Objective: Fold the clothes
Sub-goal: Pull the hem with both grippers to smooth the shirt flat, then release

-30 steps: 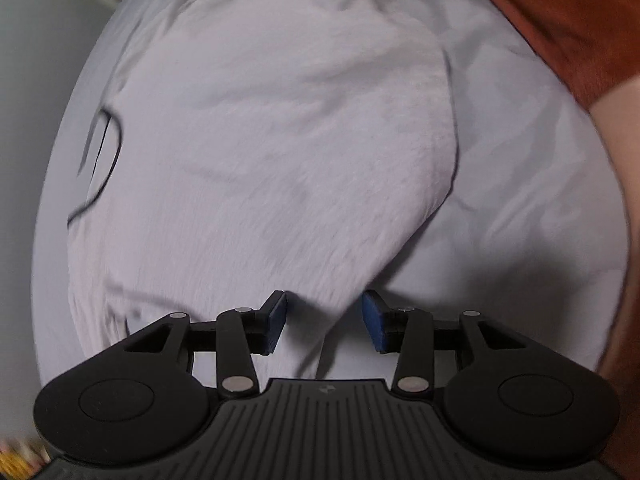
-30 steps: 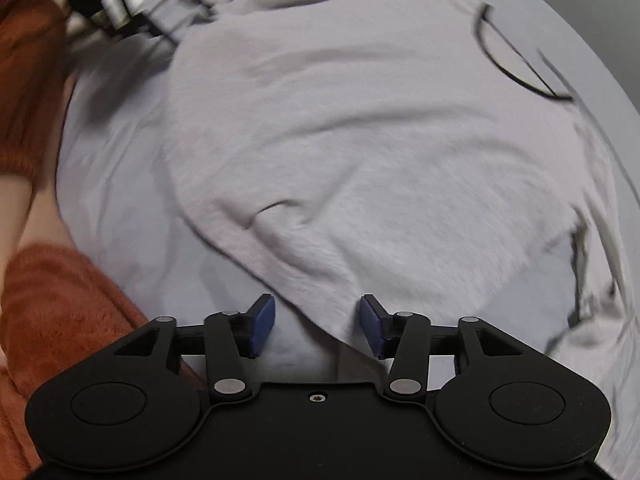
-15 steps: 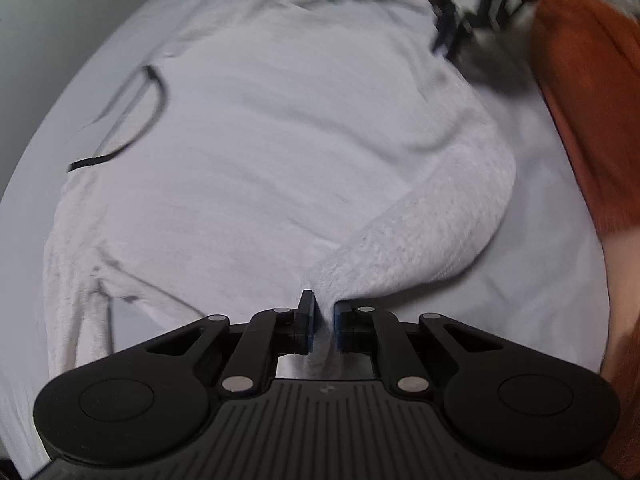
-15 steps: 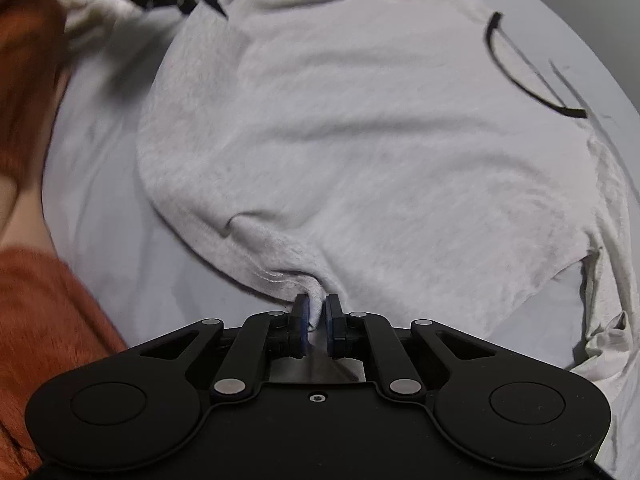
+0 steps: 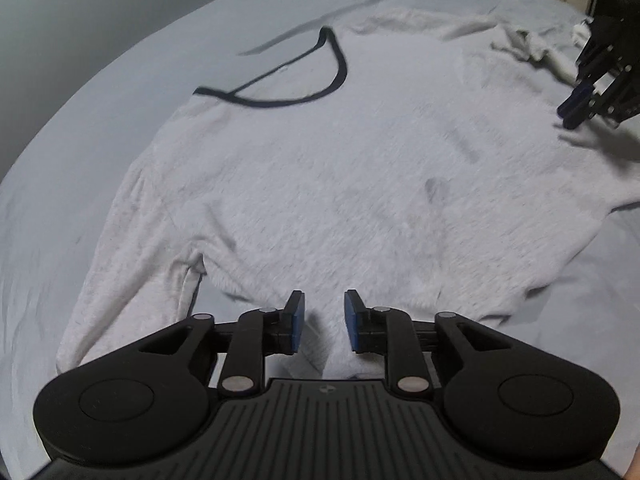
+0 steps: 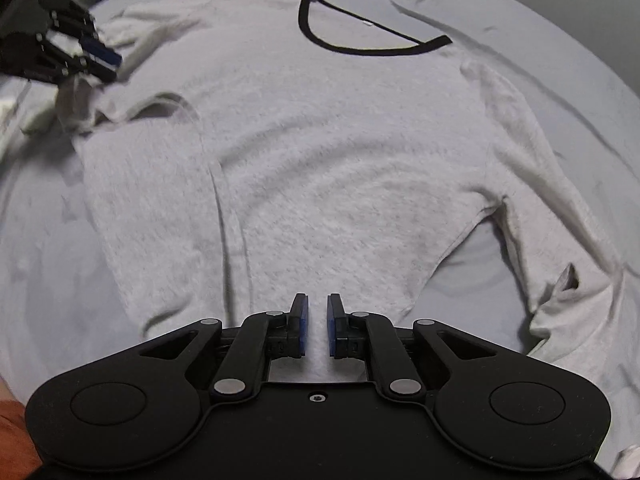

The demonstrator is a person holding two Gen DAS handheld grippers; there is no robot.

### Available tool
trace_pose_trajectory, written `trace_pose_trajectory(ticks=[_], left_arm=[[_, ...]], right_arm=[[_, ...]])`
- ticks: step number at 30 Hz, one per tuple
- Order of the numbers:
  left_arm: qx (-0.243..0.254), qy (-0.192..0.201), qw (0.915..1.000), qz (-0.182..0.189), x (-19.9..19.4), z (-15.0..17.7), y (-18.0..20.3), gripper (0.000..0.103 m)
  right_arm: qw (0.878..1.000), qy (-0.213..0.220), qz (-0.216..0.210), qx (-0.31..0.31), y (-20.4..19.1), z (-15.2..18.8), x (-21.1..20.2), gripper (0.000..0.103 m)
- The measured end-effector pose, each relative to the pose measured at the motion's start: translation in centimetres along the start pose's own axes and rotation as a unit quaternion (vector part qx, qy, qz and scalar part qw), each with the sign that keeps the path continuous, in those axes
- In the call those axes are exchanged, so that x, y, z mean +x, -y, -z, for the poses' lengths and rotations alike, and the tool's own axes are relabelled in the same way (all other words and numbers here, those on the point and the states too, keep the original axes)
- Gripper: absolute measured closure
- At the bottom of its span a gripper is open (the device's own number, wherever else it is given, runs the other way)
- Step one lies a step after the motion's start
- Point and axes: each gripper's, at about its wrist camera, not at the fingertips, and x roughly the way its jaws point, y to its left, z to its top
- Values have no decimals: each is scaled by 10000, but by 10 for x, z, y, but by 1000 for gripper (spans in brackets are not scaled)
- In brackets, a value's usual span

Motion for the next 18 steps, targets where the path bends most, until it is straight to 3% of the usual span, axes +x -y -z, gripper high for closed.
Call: trace_pose_trajectory(ticks=[5,8,10,13,17,18], left_arm=[[597,179,9979,149,-26,3,21,61],[1275,255,9915,82,-35,9,49,59],[1850,120,9827,1,-32,17,77,59],[2221,-116,9749,-86,-22,28,101,59],[2233,-472,9726,-433,4,35,108,61],[2164,-501,9737,-500,9,35,106,66]], right_arm=[[9999,-131,-98,-16,-4,7,-6,83],[9998,-162,-94,-38,-10,15,-13,81],[9998,-175,-99,-42,-15,20,-18,80],[9996,-226,-126,-102,-23,27,-23,80],[9993,-261,-175,-193,-31,37,-31,69],[9992,-279,-170,-210,-33,39,-32,67]])
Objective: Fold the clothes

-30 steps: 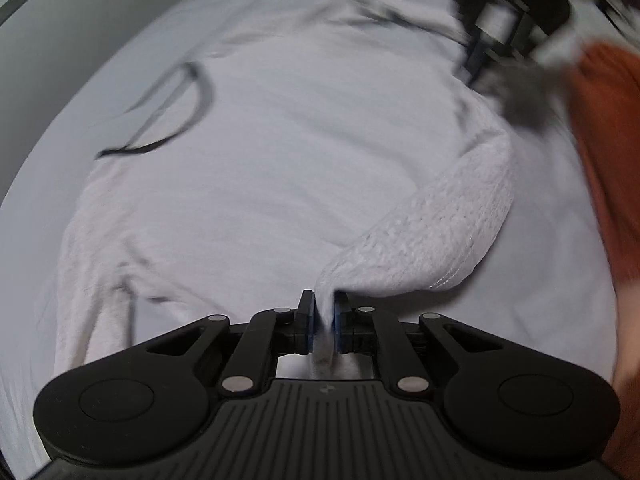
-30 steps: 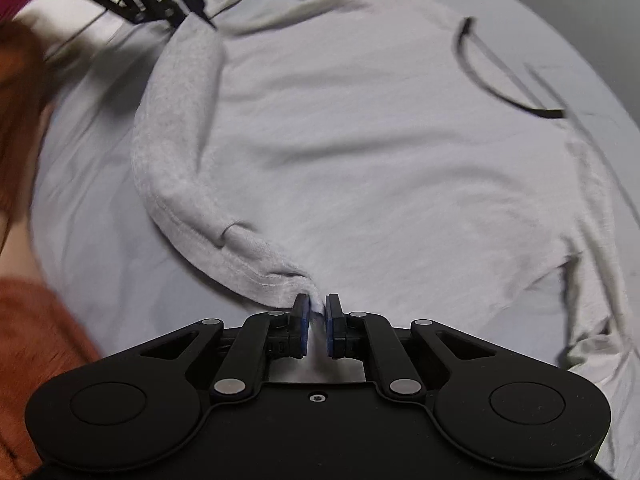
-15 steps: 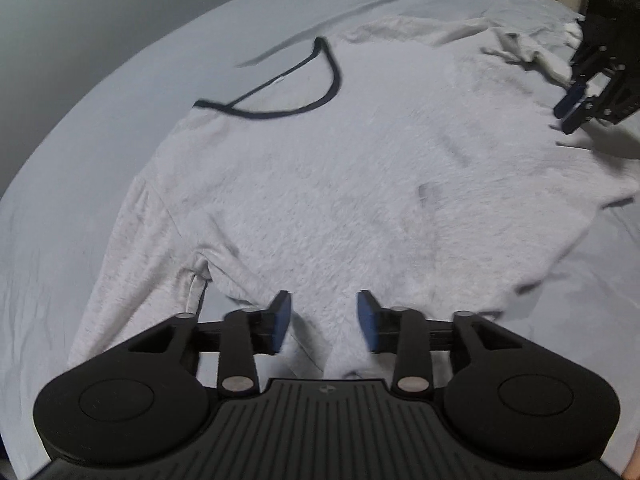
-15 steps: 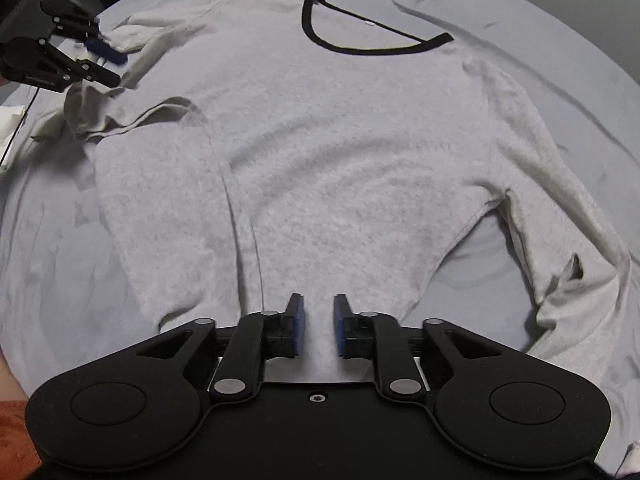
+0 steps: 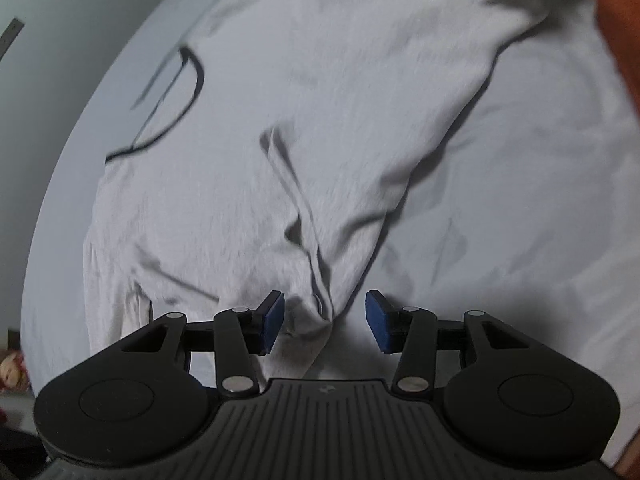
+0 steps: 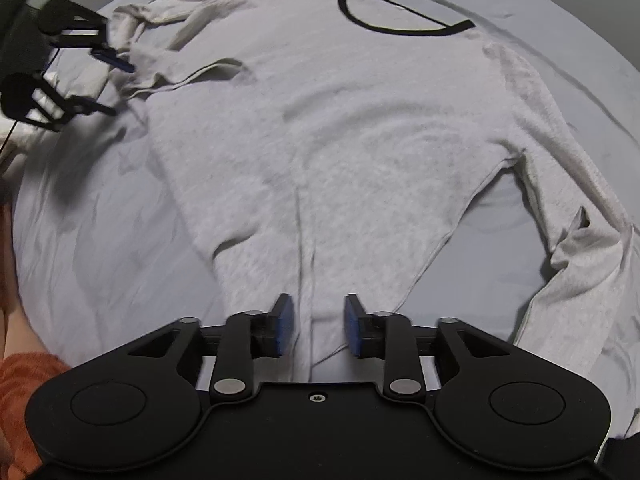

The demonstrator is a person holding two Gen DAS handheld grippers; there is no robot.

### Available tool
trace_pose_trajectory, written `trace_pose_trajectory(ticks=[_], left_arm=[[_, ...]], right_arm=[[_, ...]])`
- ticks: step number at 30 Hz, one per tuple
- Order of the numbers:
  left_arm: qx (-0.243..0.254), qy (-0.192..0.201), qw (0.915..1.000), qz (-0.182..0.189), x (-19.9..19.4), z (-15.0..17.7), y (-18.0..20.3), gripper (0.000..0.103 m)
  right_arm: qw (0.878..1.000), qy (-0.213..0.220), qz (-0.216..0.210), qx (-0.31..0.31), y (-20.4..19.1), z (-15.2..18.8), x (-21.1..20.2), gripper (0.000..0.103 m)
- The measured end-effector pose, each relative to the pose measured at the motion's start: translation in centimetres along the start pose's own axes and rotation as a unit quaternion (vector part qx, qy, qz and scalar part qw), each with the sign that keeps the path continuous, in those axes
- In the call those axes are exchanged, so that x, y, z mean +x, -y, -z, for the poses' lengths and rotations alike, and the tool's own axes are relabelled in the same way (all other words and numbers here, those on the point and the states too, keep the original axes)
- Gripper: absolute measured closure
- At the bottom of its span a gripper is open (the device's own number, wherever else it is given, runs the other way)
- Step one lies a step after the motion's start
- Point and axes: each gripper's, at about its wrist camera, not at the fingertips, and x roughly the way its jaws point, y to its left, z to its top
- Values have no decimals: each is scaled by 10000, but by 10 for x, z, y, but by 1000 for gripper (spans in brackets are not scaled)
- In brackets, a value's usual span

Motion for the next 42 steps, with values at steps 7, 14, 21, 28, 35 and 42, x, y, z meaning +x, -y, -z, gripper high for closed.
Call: trace_pose_trajectory(ticks=[7,14,21,28,35,42], left_arm=[[-602,53,9975,359,-4,0,-27,85],[-1228,-44,9893,781,-2,4,-48,83],[-1904,17,9746,1182,-5,12,-73,81],[-2627,21,9537,1462,-4,16,-92,78],[-1933,214,9748,1093,-7,0,-62,50],[-2080,90,9736,938,7,0,-60,68]], right_arm=[[9998,-214,-30,-55,-2,16,2,67],[9995,-216,-213,29,-1,24,7,67],[9992,-322,-241,-15,-2,32,10,66],[9993,-322,-189,-82,-3,31,12,65],[9993,-316,-140,-126,-4,32,10,65],[9995,-272,-114,-103,-4,35,9,65]])
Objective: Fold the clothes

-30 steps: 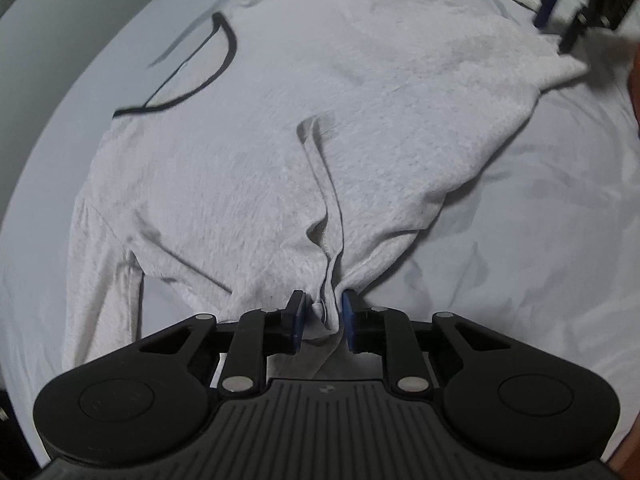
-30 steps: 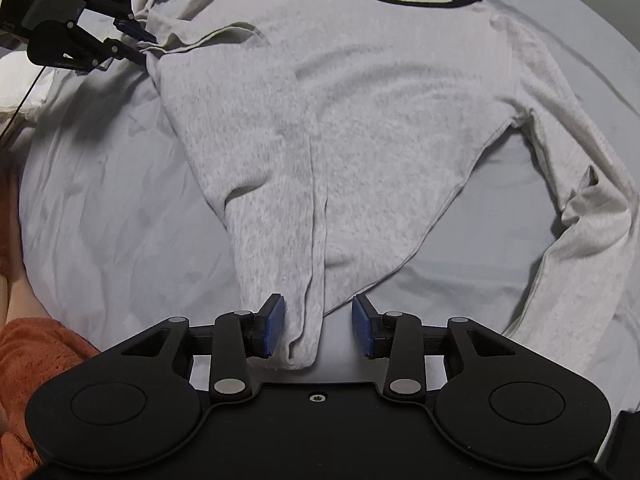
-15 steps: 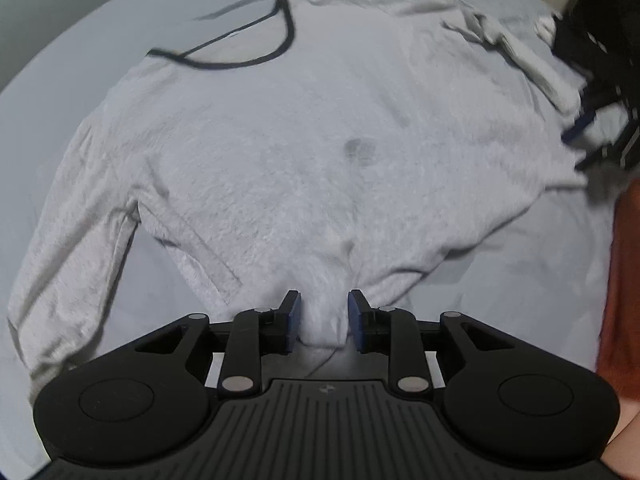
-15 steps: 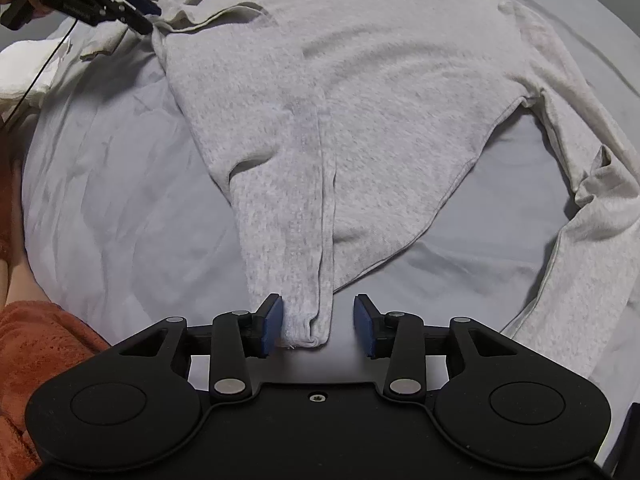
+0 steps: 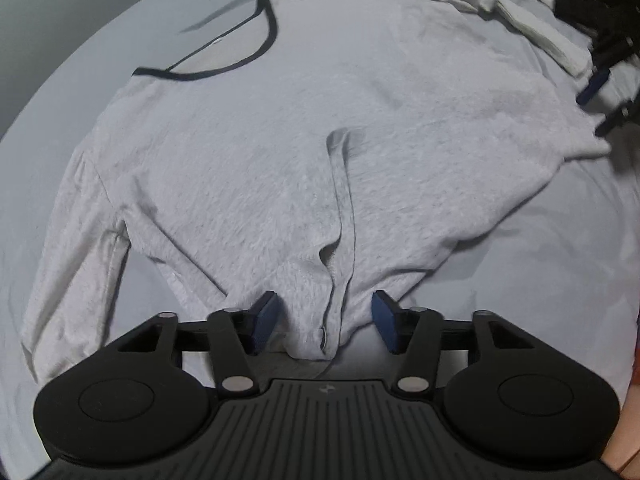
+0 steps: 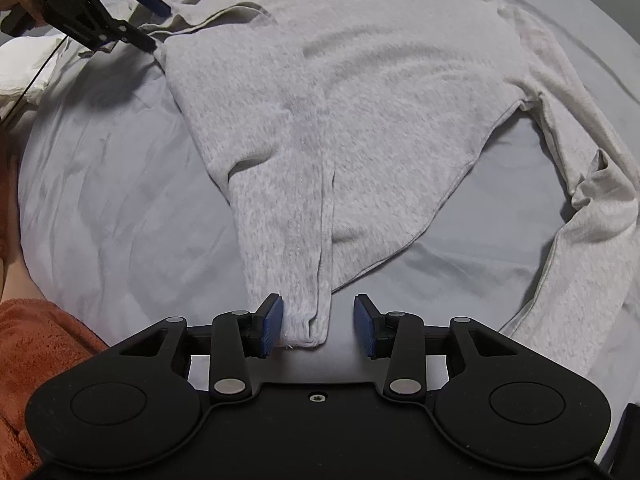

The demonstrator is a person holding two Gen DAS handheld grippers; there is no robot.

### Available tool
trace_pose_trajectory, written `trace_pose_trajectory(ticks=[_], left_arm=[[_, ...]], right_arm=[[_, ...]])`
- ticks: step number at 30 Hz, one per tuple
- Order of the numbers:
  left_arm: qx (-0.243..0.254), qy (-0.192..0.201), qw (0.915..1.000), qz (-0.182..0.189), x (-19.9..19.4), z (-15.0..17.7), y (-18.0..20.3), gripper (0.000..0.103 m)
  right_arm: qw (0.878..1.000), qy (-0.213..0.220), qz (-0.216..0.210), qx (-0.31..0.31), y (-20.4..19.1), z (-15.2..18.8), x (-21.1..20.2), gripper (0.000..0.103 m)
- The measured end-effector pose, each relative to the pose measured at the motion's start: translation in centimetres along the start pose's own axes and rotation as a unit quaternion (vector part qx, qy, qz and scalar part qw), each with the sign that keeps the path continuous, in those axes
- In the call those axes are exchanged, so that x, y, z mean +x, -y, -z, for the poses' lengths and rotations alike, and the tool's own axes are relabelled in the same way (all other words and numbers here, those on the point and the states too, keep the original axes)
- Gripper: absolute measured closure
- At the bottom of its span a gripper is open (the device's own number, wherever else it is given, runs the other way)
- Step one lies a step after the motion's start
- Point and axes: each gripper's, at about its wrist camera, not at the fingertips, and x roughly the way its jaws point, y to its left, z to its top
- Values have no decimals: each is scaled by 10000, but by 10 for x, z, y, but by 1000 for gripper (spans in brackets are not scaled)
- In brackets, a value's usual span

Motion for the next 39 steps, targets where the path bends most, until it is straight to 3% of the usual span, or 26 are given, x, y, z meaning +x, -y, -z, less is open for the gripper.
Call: trace_pose_trajectory(ticks=[3,7,12,14,16,21,24,27,36,38,39], left_arm=[[-131,52,9999,36,-1,-1,-6,85],[-390,57,9992,73,-3,-1,-18,89],[-290,57,9995,56,-3,0,-14,88],[-108,69,9999,-10,-2,2,-6,82],[277,44,9993,-241,3,3,9,76],[742,138,9949,-664,8,7,27,76],[635,141,9951,-750,9,6,23,95],[461,213,9960,-731,3,5,16,99],[-21,410,9949,-922,-42,14,-18,100],[-19,382,9944,-985,-47,16,-20,100],[-15,365,9941,-1018,-51,18,-21,100]], right_arm=[[10000,6,-26,-33,-1,2,-1,65],[10000,11,-56,-25,2,4,-2,65],[9999,50,-91,53,5,4,-2,65],[9999,51,-91,53,5,3,-1,65],[9999,46,-90,48,5,3,0,65],[9999,48,-87,49,3,3,2,65],[10000,38,-76,48,3,4,1,65],[9999,60,-96,66,4,5,0,65],[9996,136,-209,111,2,7,1,65],[9995,63,-241,171,2,6,6,72],[9995,-10,-240,196,1,6,9,86]])
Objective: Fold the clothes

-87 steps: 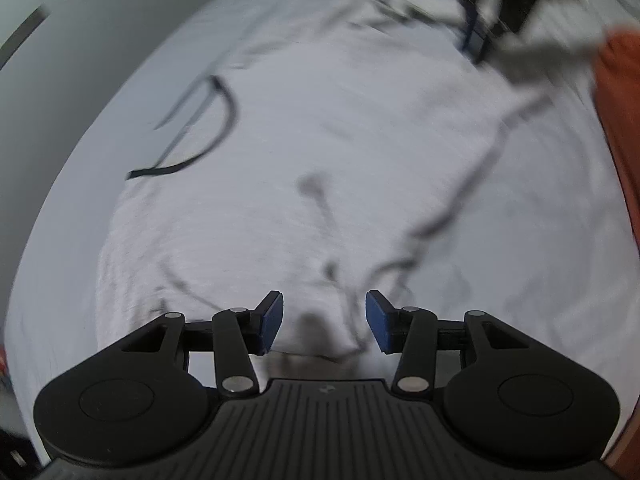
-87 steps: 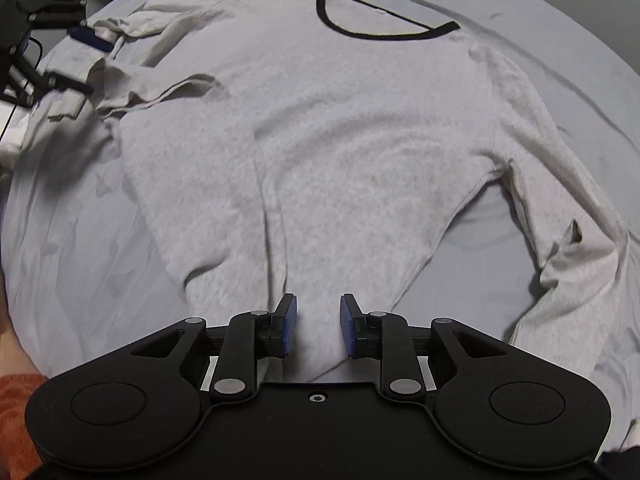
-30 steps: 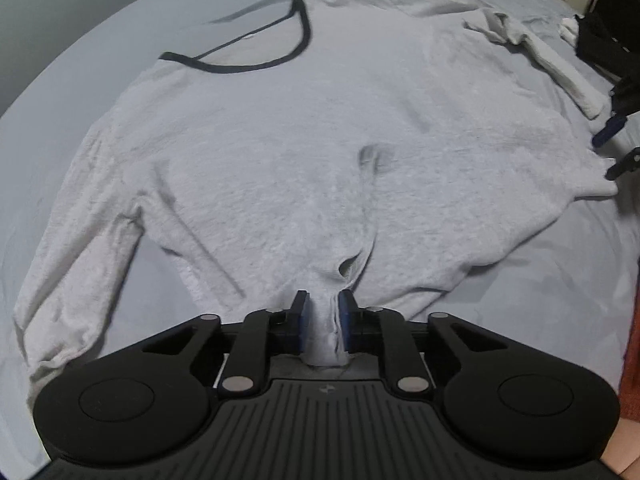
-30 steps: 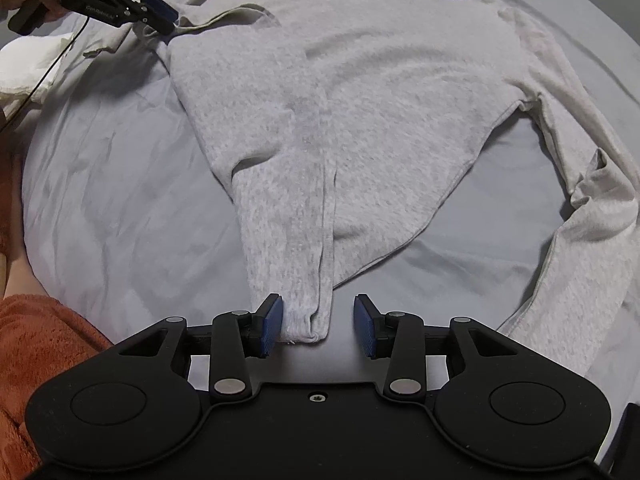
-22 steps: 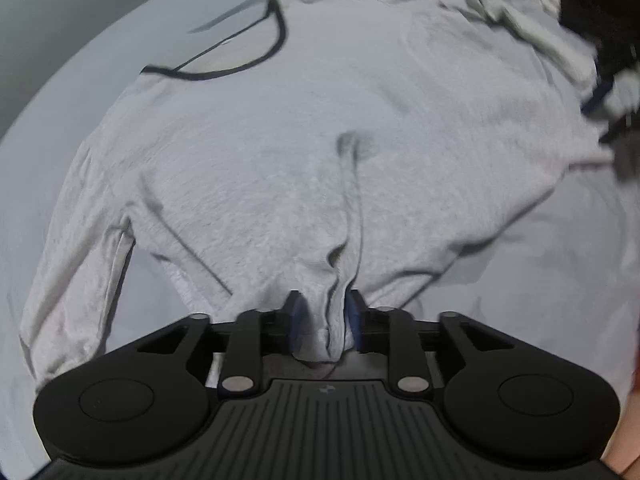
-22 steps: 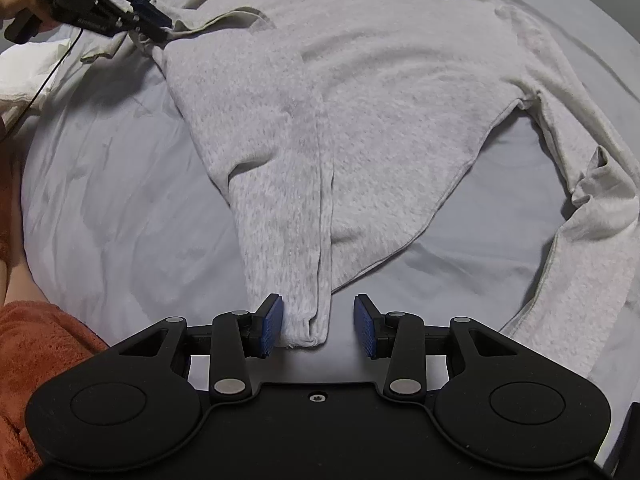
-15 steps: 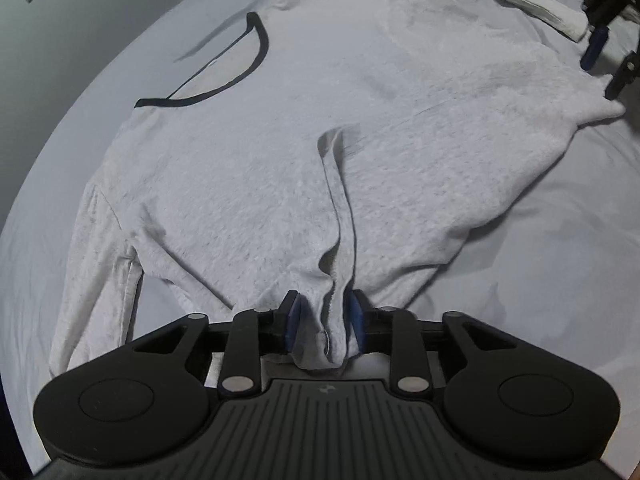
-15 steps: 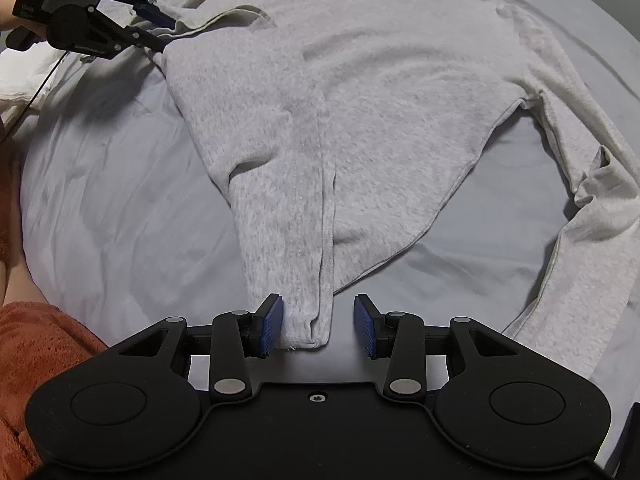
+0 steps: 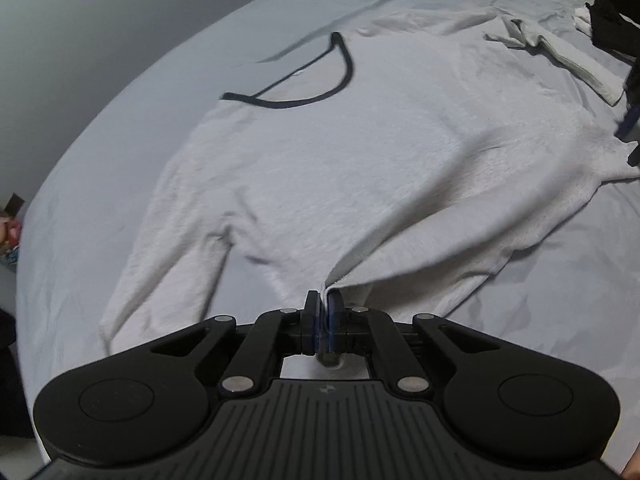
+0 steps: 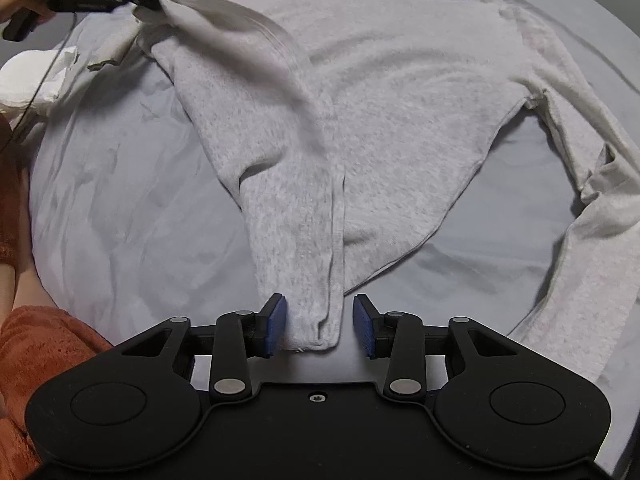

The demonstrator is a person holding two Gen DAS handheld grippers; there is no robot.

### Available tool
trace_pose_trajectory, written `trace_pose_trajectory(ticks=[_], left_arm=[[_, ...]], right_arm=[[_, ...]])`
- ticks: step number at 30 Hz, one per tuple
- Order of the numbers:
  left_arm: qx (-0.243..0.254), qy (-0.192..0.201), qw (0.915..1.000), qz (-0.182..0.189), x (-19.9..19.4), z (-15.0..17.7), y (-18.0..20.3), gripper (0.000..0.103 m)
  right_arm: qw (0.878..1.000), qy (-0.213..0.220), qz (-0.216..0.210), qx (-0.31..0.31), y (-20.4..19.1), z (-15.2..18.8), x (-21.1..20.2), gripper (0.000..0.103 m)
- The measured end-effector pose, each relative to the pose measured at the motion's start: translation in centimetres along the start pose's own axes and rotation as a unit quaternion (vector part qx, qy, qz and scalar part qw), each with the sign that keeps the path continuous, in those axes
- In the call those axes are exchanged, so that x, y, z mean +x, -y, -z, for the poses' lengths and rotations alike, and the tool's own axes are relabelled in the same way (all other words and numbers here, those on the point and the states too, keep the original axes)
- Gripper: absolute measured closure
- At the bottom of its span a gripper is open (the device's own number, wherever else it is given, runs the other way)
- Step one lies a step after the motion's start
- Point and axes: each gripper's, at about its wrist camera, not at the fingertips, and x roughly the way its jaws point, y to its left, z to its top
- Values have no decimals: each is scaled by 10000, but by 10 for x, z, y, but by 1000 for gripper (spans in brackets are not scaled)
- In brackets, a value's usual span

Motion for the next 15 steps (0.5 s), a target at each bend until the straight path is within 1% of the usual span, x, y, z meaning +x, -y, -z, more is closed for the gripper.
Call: trace_pose_trajectory(ticks=[1,4,8,11,13,15], left_arm=[[12,-10,10000,-19,-3,1,-1,100],[64,-10,10000,-24,-13,5,0,100],[185,6,9998,-29,-32,9,4,100],[340,-24,9994,80,-50,15,10,100],[528,-95,9983,242,-61,22,16,100],[739,-236,9960,446,-68,32,25,100]], right_arm=[[10000,-66,27,2,-1,0,2,93],[9996,-45,132,-248,-12,-2,-4,97],[9979,91,206,-613,-28,-2,-28,98],[9960,178,106,-874,-39,0,-55,99],[9936,109,110,-1120,-47,2,-65,99],[9891,-111,161,-1460,-59,8,-74,99]])
